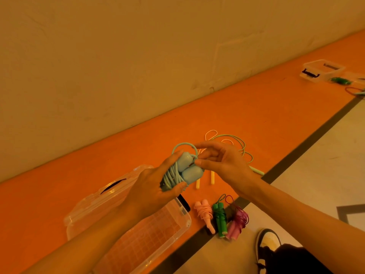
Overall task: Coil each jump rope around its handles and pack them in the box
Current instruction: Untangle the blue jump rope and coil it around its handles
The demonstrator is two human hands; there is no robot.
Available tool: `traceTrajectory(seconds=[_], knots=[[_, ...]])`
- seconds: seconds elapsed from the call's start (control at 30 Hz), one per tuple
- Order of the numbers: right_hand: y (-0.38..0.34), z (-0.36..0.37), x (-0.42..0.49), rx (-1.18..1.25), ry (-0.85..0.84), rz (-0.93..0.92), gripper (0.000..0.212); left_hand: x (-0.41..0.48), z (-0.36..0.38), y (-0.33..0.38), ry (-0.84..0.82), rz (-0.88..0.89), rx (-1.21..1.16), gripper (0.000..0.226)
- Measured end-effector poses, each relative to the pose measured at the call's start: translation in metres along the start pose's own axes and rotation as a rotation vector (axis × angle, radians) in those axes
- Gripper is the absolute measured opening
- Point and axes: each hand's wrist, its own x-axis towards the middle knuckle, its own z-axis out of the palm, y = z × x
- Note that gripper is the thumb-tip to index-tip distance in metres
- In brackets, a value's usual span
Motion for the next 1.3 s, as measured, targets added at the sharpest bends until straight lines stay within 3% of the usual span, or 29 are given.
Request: traceTrajectory(seconds=[0.17, 0.47, 0.87, 1.3], knots=[[0.0001, -0.0016, 0.0025, -0.182, -0.01, -0.116, 0.033, 0.0017, 0.0003, 0.0024, 0.011, 0.017, -0.003, 0.069], [0.0003, -0.0045, 0.0039, -0.26, -0.068, -0.114, 0.025, 0.0031, 0.0004, 0.0011, -0.01, 0.002, 0.029, 0.072], [0.0001, -0.005, 0.0038, -0.151, -0.011, -0.004, 0.014, 0.0063, -0.001, -0.0005, -0.041, 0.005, 0.041, 0.074], [-0.0002, -0.0015, 0.0017, -0.071, 0.007, 0.104, 0.021, 0.0076, -0.0018, -0.0033, -0.037, 0.047, 0.141, 0.077]])
